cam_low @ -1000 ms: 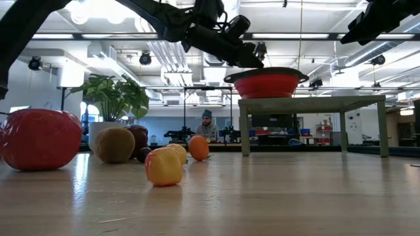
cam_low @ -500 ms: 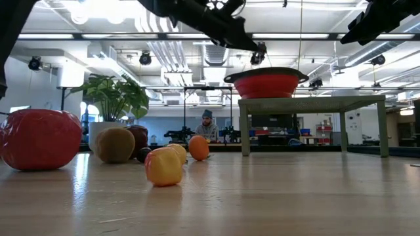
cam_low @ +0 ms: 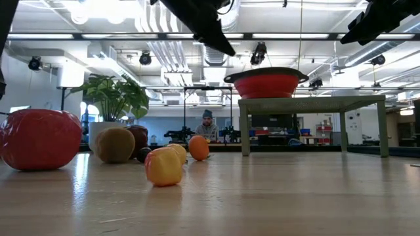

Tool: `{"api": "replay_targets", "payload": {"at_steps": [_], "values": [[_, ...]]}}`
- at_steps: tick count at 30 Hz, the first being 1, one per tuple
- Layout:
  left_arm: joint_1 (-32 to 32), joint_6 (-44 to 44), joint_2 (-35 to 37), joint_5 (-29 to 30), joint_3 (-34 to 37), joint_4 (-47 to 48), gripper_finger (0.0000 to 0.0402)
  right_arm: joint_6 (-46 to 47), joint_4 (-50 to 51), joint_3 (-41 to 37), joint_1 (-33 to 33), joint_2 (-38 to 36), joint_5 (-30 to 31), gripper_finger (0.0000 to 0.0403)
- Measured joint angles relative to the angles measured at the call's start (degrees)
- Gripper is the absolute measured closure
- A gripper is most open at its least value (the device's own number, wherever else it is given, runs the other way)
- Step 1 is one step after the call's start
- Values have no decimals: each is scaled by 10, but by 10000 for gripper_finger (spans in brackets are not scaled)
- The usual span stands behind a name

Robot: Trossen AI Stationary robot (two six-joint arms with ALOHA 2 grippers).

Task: Pick & Place Fruit
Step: Put the black cherry into the strainer bowl on the shelf

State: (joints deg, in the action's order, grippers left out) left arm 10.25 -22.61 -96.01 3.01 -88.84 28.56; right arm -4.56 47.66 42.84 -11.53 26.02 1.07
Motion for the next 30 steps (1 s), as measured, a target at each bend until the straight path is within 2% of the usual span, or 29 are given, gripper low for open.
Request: {"api": "replay_targets", "payload": {"at_steps": [9, 15, 26, 30], "values": [[-31, 64, 7, -3, 0, 182, 309, 0, 0, 0, 0, 0, 0, 390], [-53, 146, 6, -3, 0, 264, 308, 0, 0, 0, 0, 0, 0, 390], [-64, 285, 6, -3, 11, 299, 309, 0, 0, 0, 0, 0, 0, 390], [-64, 277, 6, -6, 39, 300, 314, 0, 0, 0, 0, 0, 0, 390]]}}
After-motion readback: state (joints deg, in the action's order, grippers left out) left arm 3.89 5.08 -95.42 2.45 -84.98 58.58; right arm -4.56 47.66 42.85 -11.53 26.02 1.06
